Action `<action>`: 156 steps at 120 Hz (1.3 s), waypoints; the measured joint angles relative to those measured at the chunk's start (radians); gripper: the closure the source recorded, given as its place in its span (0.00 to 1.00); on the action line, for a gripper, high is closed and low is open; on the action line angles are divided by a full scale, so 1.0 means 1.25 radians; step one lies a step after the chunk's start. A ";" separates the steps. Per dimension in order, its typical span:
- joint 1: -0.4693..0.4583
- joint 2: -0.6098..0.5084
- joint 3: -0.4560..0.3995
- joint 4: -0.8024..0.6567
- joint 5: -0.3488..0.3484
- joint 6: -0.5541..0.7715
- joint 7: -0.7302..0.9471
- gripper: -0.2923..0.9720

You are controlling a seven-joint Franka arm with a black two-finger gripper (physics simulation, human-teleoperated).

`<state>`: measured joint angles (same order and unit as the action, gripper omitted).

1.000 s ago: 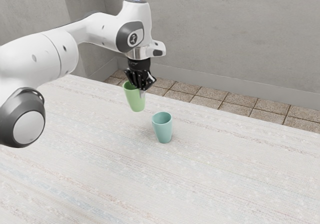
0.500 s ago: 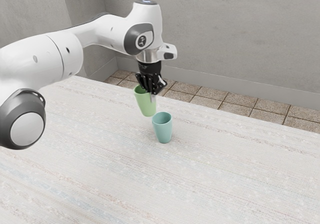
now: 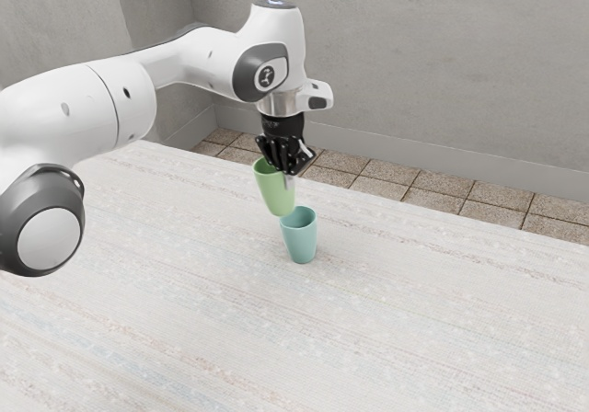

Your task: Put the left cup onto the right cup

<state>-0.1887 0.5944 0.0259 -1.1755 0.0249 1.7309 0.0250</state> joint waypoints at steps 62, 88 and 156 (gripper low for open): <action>-0.004 0.010 -0.014 -0.002 0.017 0.058 -0.017 0.85; -0.005 0.020 -0.017 -0.005 0.018 0.063 -0.025 0.85; -0.006 0.034 -0.018 -0.009 0.019 0.066 -0.041 0.85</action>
<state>-0.1964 0.6363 0.0029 -1.1862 0.0481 1.8128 -0.0265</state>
